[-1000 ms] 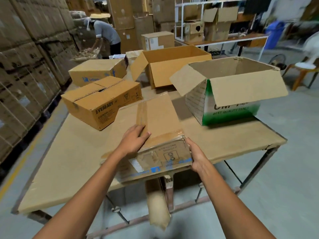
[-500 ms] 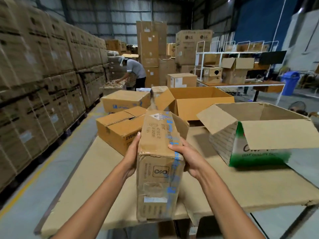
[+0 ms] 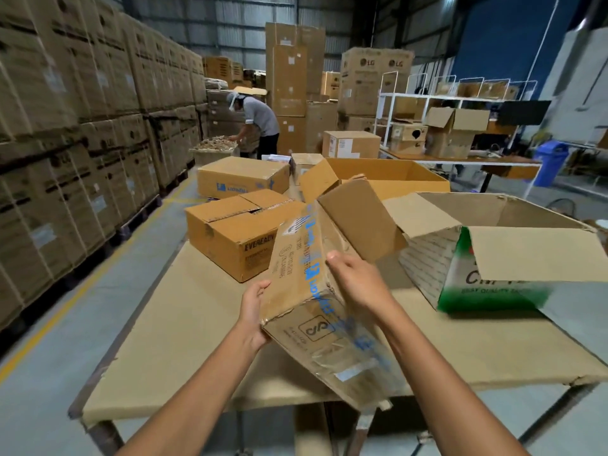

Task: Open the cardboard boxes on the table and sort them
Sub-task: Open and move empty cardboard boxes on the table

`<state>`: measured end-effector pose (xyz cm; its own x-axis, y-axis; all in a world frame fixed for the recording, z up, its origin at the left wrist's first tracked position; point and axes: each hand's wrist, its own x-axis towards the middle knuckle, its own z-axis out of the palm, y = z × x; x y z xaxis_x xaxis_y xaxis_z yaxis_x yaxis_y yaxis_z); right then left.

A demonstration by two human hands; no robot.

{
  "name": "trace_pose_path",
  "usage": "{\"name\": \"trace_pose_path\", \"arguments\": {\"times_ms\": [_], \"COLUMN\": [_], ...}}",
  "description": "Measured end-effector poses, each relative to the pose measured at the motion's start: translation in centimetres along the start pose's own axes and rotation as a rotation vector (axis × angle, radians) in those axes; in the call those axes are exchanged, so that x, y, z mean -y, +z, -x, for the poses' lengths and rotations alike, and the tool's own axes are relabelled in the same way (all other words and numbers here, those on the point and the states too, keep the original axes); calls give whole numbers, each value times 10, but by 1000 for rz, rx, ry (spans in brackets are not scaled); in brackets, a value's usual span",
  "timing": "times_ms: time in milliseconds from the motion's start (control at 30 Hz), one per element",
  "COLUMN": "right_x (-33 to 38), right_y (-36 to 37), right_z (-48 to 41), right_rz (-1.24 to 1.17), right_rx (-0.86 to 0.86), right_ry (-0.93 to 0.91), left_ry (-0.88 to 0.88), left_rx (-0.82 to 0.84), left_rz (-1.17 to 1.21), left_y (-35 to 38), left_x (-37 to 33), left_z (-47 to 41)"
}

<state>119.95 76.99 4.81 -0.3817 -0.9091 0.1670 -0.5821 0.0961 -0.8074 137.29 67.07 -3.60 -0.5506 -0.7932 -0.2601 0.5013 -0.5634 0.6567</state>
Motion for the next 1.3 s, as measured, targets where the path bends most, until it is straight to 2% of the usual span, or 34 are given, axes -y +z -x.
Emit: {"name": "trace_pose_path", "arguments": {"times_ms": [67, 133, 233, 333, 400, 500, 600, 733, 800, 867, 1000, 1100, 1133, 1200, 1300], "right_x": [-16, -35, -63, -87, -98, -101, -96, -97, -98, -101, -105, -104, -102, -98, -79], "right_y": [12, 25, 42, 47, 50, 60, 69, 71, 71, 72, 74, 72, 70, 65, 51], "right_z": [3, 7, 9, 7, 6, 7, 8, 6, 5, 2, -5, -5, -3, 0, 3], "right_rz": [200, 246, 324, 507, 603, 661, 693, 753, 779, 788, 753, 734, 717, 642, 287], "right_rx": [-17, 26, 90, 139, 156, 157, 166, 156, 149, 143, 141, 131, 115, 19, -285], "right_ry": [-92, -142, -86, 4, 71, 127, 135, 121, 106, 113, 213, 206, 205, 196, 147], "left_ry": [-51, -93, -180, -237, -274, -211, -116, -150, -109, -3, 266, 256, 231, 262, 436], "left_rx": [-42, -87, -214, -303, -257, -175, -126, -88, -83, -87, -151, -161, -153, -126, -152], "left_rz": [-2, -39, -251, -518, -589, -515, -435, -506, -559, -699, -1232, -1638, -1709, -1676, -1347], "left_y": [-16, -34, -59, -87, -99, -81, -85, -95, -100, -103, -95, -99, -101, -97, -73], "left_x": [1, -5, -19, -28, -26, -26, -25, -25, -23, -20, -26, -32, -33, -35, -35], "left_z": [-1, -5, -6, -8, -9, 9, 0, -4, -6, -11, -15, -27, -31, -30, -13]}}
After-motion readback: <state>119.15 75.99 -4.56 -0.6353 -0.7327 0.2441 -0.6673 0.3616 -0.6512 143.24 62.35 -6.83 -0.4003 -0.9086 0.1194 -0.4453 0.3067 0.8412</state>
